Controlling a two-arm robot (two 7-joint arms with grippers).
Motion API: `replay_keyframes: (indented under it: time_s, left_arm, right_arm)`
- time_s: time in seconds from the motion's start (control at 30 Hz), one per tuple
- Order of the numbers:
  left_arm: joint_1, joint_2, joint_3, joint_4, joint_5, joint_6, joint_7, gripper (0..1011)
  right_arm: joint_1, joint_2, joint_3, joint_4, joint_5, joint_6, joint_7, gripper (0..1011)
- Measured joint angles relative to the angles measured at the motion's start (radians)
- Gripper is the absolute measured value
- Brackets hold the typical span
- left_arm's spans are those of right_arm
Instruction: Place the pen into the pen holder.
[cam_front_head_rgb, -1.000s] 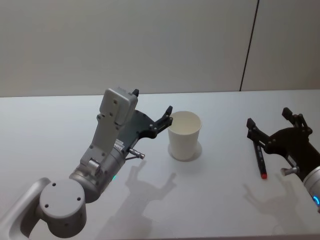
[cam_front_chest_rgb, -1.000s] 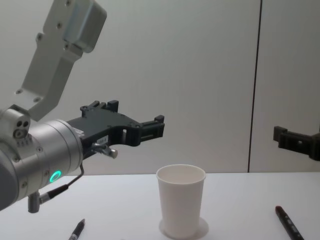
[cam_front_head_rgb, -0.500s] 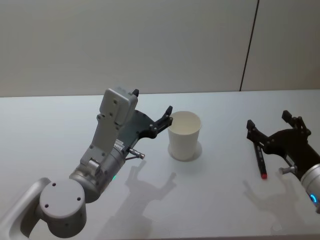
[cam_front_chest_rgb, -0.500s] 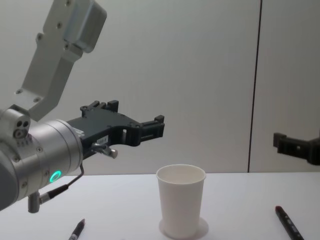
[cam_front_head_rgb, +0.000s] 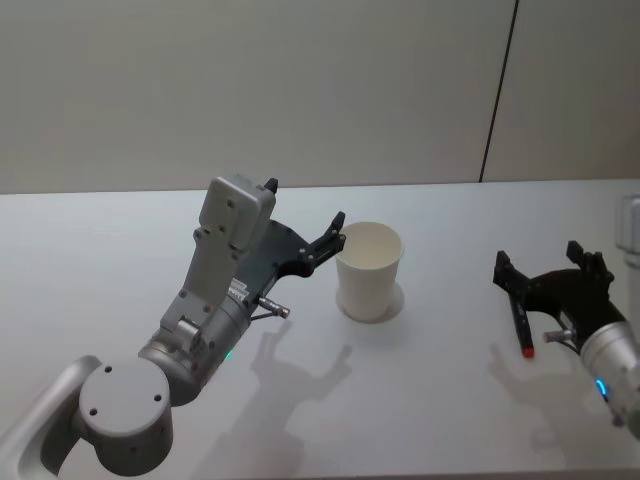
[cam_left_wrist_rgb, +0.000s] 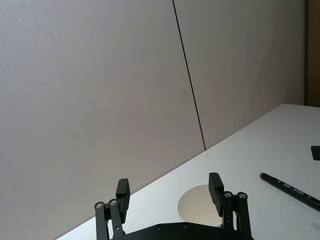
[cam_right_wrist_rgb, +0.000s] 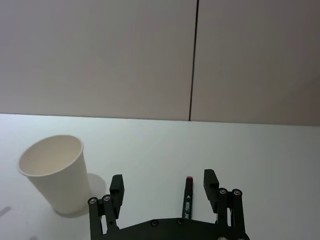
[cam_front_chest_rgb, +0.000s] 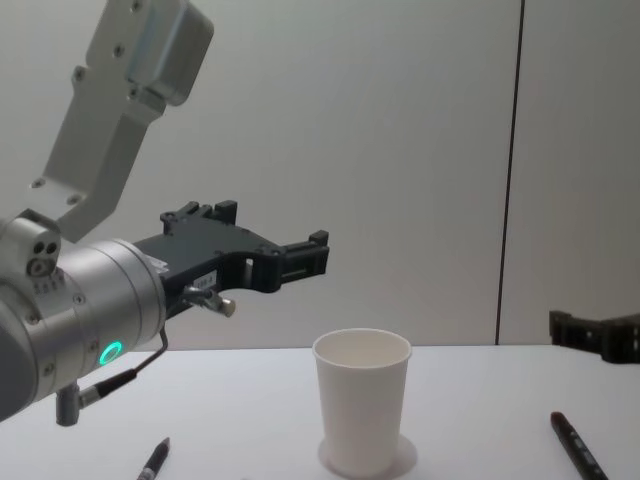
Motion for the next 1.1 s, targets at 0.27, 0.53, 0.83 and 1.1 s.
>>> replay_keyframes:
  time_s: [0.27, 0.53, 0.83, 1.1]
  left_arm:
    - [0.0, 0.0, 0.0, 0.0, 0.0, 0.0, 0.0, 1004]
    - [0.0, 0.0, 0.0, 0.0, 0.0, 0.0, 0.0, 1004]
    - [0.0, 0.0, 0.0, 0.0, 0.0, 0.0, 0.0, 1004]
    - [0.0, 0.0, 0.0, 0.0, 0.0, 0.0, 0.0, 1004]
  right_arm:
    - [0.04, -0.048, -0.006, 0.059, -0.007, 0.046, -0.079, 1002]
    - [0.08, -0.087, -0.008, 0.12, -0.008, 0.075, -0.133, 1002]
    - [0.138, -0.125, 0.001, 0.205, 0.006, 0.103, -0.177, 1001]
    - [0.191, -0.148, 0.011, 0.279, 0.015, 0.127, -0.19, 1001]
